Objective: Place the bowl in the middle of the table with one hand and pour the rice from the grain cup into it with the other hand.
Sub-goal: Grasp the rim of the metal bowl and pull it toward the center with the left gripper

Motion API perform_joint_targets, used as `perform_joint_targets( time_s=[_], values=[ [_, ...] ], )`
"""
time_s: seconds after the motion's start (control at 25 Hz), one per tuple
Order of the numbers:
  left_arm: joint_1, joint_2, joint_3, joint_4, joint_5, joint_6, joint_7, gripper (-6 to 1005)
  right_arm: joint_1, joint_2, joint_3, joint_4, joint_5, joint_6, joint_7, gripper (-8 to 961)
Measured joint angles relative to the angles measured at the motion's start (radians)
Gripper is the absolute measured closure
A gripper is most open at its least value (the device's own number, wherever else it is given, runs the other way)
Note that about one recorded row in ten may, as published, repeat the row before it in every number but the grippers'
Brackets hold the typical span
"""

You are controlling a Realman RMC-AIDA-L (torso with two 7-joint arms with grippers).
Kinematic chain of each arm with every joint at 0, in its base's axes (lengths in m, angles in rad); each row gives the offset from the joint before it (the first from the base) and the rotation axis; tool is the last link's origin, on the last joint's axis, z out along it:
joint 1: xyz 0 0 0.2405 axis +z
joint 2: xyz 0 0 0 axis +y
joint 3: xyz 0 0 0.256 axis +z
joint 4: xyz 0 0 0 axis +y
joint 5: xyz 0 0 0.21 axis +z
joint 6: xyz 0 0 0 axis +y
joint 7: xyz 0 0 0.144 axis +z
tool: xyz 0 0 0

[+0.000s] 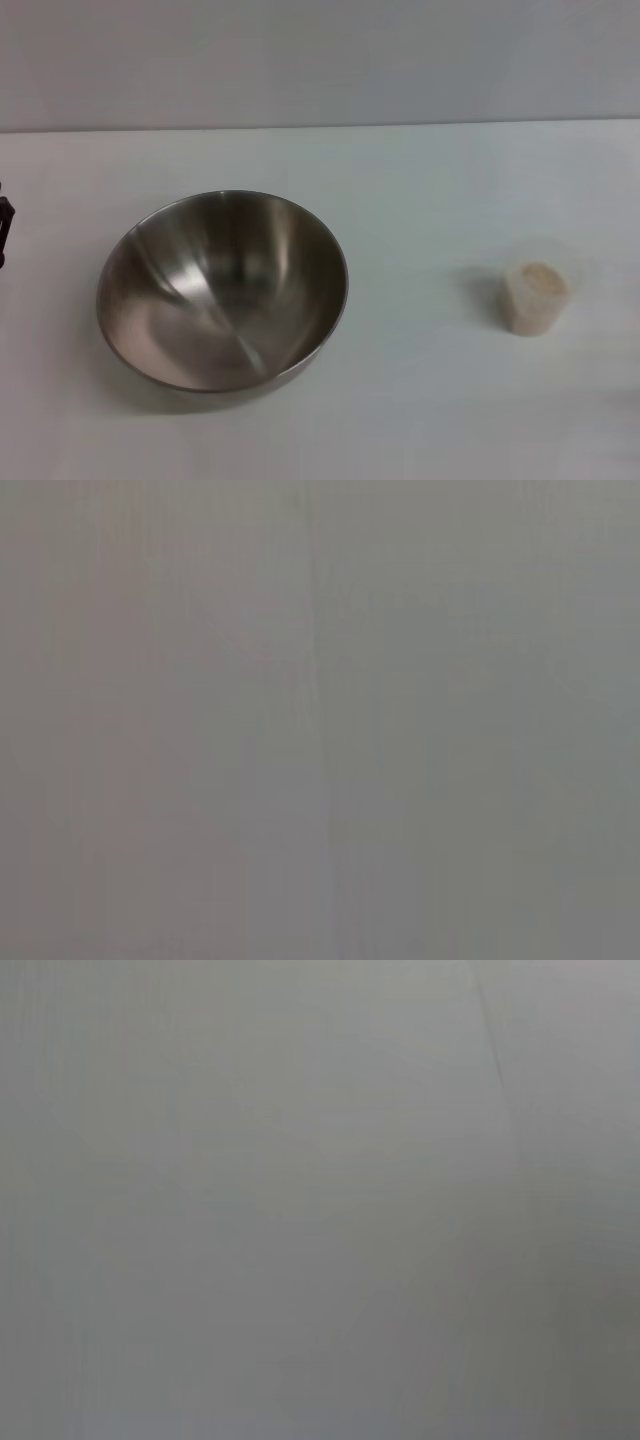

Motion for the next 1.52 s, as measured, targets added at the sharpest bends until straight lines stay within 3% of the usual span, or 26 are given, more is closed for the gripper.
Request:
perform_joint_targets(
  time_s=[0.2,0.4,0.56,0.64,0.72,0.76,0.88,0.92,0.96,1.08,1.12,1.16,1.32,1.52],
  values=[
    [-0.007,0.008,-0.011,-0.041,0.006,-0.042,0.037,218,0.004,0.0,0.0,0.001,-0.003,0.0,0.0,127],
    [0.025,0.056,-0.075,-0.28,0.009,-0.229,0.238,223,0.006,0.0,0.0,0.002,-0.005,0.004,0.0,127],
    [0.095,0.113,-0.211,-0.578,0.092,-0.541,0.333,226,0.006,0.0,0.0,0.002,-0.005,0.009,0.001,127],
    [0.125,0.119,-0.297,-0.692,0.145,-0.715,0.333,228,0.007,0.0,0.0,0.002,-0.005,0.011,0.001,128],
    [0.167,0.102,-0.432,-0.855,0.221,-1.013,0.331,230,0.008,0.0,0.0,0.002,-0.005,0.011,0.001,128],
    [0.167,0.102,-0.432,-0.855,0.221,-1.013,0.331,231,0.008,0.0,0.0,0.002,-0.005,0.011,0.001,128],
    [0.188,0.071,-0.54,-0.981,0.251,-1.253,0.333,234,0.01,0.0,0.0,0.003,-0.005,0.011,0.002,128],
    [0.186,0.052,-0.62,-1.049,0.251,-1.415,0.333,234,0.012,0.0,0.0,0.003,-0.005,0.012,0.002,128],
    [0.186,0.052,-0.62,-1.049,0.251,-1.415,0.333,235,0.012,0.0,0.0,0.003,-0.005,0.012,0.002,128],
    [0.152,0.029,-0.767,-1.137,0.246,-1.696,0.333,238,0.016,0.0,0.0,0.004,-0.005,0.012,0.001,128],
    [0.12,0.013,-0.852,-1.168,0.245,-1.855,0.335,239,0.017,0.0,0.0,0.003,-0.005,0.013,0.001,128],
    [0.12,0.013,-0.852,-1.168,0.245,-1.855,0.335,240,0.017,0.0,0.0,0.003,-0.005,0.013,0.001,128],
    [0.016,0.001,-1.053,-1.185,0.245,-2.231,0.339,243,0.017,0.0,0.0,0.003,-0.004,0.014,0.001,128],
    [-0.012,0.003,-1.159,-1.194,0.235,-2.446,0.385,248,0.013,0.0,0.0,0.001,-0.004,0.014,0.001,127]
  ],
)
